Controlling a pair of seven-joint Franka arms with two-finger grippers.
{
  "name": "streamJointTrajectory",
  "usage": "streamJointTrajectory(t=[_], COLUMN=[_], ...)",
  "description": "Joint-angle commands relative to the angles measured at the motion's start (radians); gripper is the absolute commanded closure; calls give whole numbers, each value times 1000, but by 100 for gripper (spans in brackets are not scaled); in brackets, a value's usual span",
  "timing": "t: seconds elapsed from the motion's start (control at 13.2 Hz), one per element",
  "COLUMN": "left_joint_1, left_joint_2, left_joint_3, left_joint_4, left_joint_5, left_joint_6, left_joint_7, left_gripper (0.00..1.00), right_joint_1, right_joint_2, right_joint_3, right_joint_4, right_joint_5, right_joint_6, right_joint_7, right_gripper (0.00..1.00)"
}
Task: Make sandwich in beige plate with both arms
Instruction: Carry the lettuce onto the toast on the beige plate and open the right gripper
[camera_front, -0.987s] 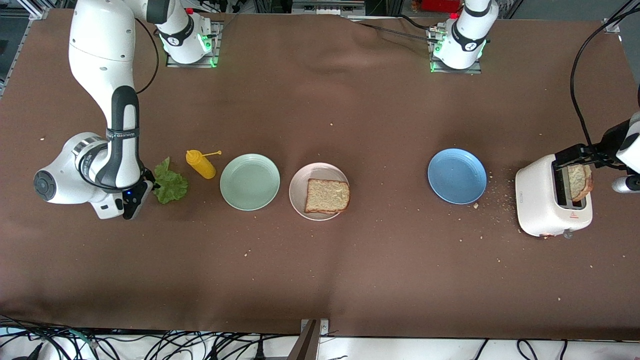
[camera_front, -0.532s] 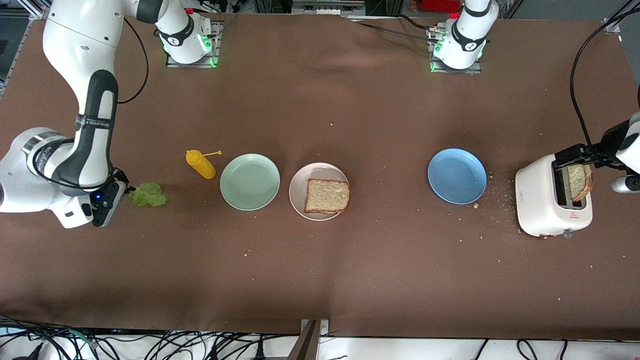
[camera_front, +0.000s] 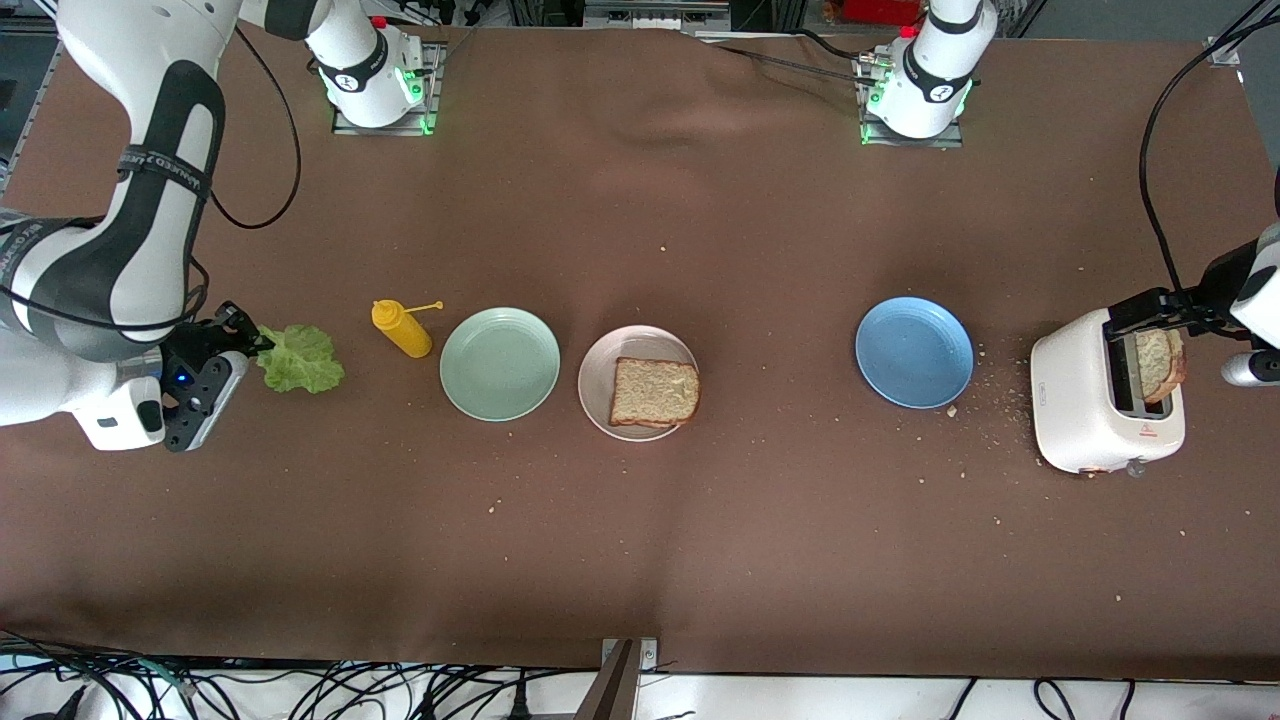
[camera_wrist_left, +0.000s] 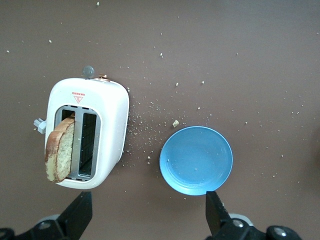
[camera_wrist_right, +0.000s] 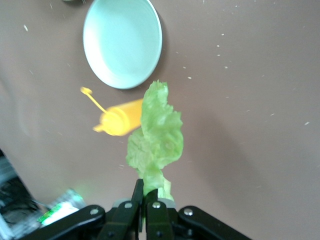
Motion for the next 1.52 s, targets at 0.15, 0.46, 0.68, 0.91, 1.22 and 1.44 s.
streamJointTrajectory(t=[0.15, 0.46, 0.68, 0.91, 1.22, 1.44], left_joint_1=[10, 10, 10, 10, 10, 9], left_joint_2=[-5, 2, 3, 3, 3, 5], left_joint_3=[-6, -8, -6, -6, -6, -6], left_joint_4=[-4, -4, -4, -4, -4, -4], left_joint_5=[-3, -3, -3, -1, -3, -1], left_joint_6=[-4, -4, -4, -4, -3, -3], left_joint_7=[18, 18, 18, 18, 18, 18], left_gripper=[0, 0, 0, 0, 0, 0], right_joint_1=[73, 163, 240, 237, 228, 229], right_joint_2=[-30, -9, -2, 13, 53, 76], right_joint_3=[0, 10, 68, 212, 352, 394], right_joint_4=[35, 29, -42, -63, -73, -122], right_joint_5=[166, 343, 386, 439, 520, 670], right_joint_6=[-106, -62, 73, 249, 513, 674], right_joint_7=[439, 719, 838, 1002, 1259, 1356], right_gripper=[100, 100, 100, 100, 100, 100])
